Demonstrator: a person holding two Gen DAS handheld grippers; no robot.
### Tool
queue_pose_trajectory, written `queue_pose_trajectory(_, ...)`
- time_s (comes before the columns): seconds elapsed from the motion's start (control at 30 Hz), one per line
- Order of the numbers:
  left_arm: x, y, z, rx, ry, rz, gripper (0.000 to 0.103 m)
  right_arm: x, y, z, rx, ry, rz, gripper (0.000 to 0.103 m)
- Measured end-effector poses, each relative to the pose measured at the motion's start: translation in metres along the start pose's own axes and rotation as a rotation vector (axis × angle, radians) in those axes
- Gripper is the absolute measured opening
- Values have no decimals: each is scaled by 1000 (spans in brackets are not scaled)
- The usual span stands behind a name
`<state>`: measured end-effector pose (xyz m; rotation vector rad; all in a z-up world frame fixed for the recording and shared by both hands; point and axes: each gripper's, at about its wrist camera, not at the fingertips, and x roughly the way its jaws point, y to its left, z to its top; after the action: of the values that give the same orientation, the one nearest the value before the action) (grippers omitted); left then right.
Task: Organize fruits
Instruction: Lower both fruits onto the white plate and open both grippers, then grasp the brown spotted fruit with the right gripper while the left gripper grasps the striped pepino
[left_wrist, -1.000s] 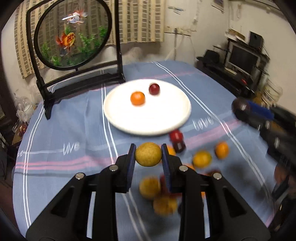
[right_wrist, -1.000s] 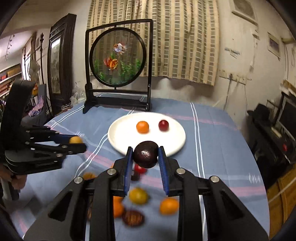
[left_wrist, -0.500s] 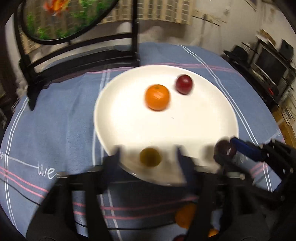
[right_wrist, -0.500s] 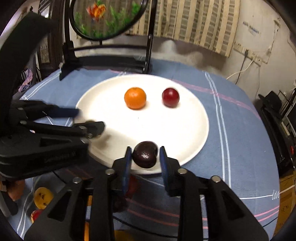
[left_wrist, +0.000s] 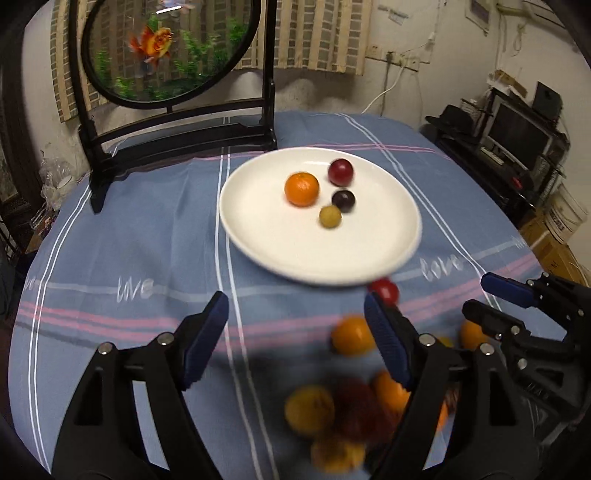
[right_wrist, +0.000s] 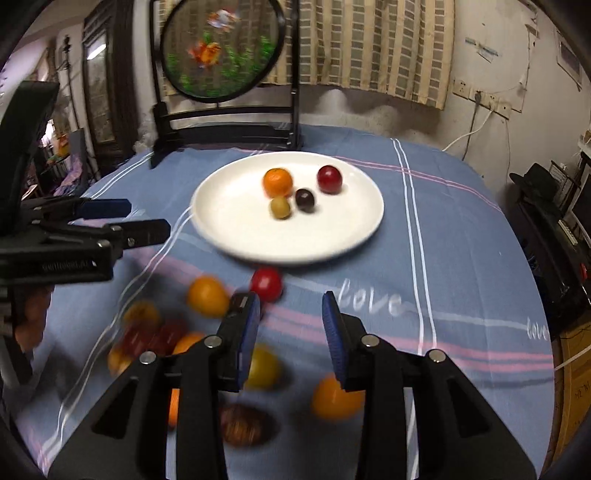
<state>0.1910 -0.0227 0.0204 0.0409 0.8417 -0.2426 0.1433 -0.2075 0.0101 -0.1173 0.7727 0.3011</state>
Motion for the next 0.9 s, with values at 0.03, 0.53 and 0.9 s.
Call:
queue_pose_trajectory(0.03, -7, -1, -9, 0, 2, -8, 78, -6, 1, -7, -3, 1, 6, 36)
queue_pose_trajectory(0.53, -54, 4, -101, -24, 40, -50, 79, -10, 36, -80, -61, 129, -17, 41)
queue_pose_trajectory(0.9, -36, 0, -115, 35, 112, -62, 79, 15, 33, -70, -34, 135, -30, 41)
